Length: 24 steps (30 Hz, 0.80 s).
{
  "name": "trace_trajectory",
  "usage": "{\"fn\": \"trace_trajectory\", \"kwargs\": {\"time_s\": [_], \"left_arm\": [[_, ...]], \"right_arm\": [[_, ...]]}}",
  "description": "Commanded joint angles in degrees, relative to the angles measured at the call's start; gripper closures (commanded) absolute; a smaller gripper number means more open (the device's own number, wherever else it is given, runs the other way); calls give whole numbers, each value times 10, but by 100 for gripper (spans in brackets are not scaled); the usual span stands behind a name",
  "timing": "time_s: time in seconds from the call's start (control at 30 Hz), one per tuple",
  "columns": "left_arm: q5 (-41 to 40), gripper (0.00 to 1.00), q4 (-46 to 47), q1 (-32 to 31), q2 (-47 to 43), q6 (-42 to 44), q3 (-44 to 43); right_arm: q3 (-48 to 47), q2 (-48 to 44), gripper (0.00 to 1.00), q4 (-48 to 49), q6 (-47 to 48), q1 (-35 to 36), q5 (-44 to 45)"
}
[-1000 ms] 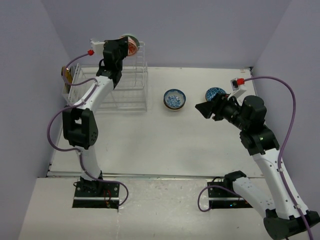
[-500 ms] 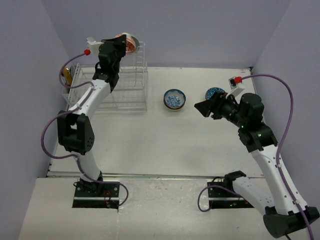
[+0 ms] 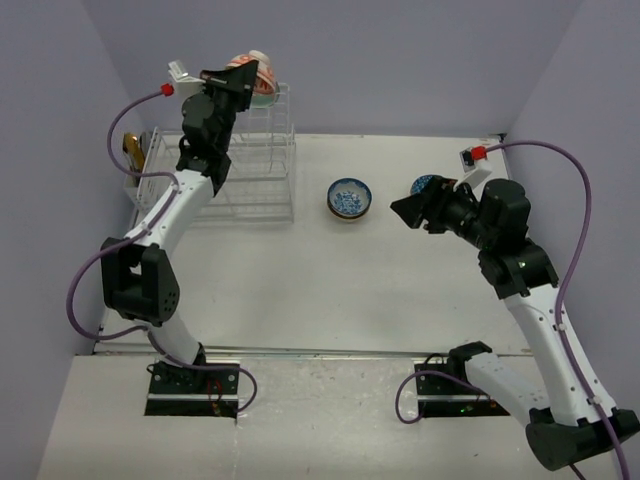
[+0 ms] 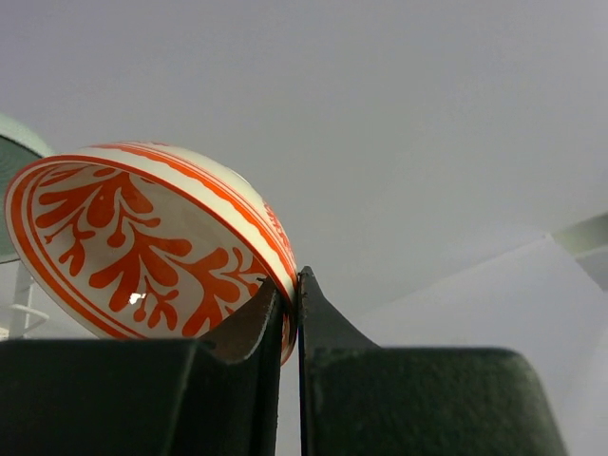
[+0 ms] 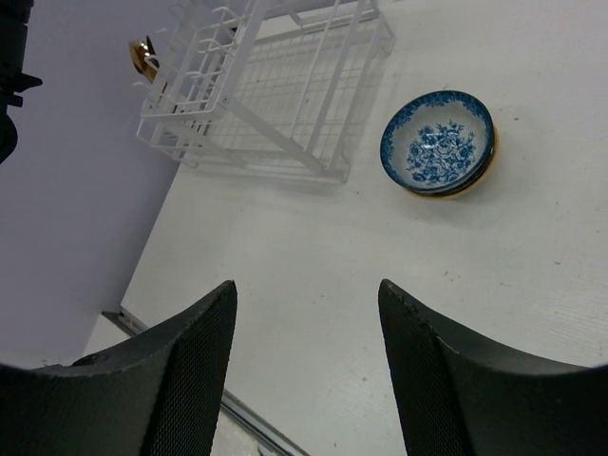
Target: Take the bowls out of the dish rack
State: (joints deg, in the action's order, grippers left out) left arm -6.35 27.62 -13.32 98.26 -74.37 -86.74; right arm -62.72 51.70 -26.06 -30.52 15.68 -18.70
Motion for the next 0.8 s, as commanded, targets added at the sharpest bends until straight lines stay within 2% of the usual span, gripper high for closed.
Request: {"fn": "trace_trajectory", "kwargs": {"time_s": [0.0, 0.03, 0.27, 0.3, 0.37, 0.4, 0.43, 0.5, 0.57, 0.7, 0.77], "left_arm": [[100, 100, 115, -15, -69, 92, -9], [113, 100, 114, -21, -75, 142, -11], [187, 100, 44, -68, -151, 292, -28], [207, 100, 32, -83, -156, 335, -32], [231, 100, -52, -107, -159, 398, -66], [255, 100, -83, -136, -157, 464, -74], [260, 100, -140, -151, -158, 496, -77], [229, 100, -196, -200, -172, 577, -58], [205, 100, -253, -236, -190, 620, -32], [162, 100, -354, -310, -210, 756, 66], [140, 100, -380, -346, -210, 791, 100]], "right_arm": [[-38, -2, 38, -14, 13, -2, 26], [-41, -4, 38, -16, 13, -3, 27], [-68, -15, 38, -43, 17, -11, 36], [-70, -16, 38, -49, 17, -12, 38], [-79, -19, 38, -57, 19, -12, 41], [-86, -20, 38, -61, 20, -14, 43], [-90, -20, 38, -65, 20, -16, 46], [-101, -21, 38, -85, 23, -21, 57], [-121, -24, 38, -106, 26, -22, 77], [-165, -15, 37, -157, 40, -22, 108], [-178, -5, 37, -188, 48, -23, 107]]}}
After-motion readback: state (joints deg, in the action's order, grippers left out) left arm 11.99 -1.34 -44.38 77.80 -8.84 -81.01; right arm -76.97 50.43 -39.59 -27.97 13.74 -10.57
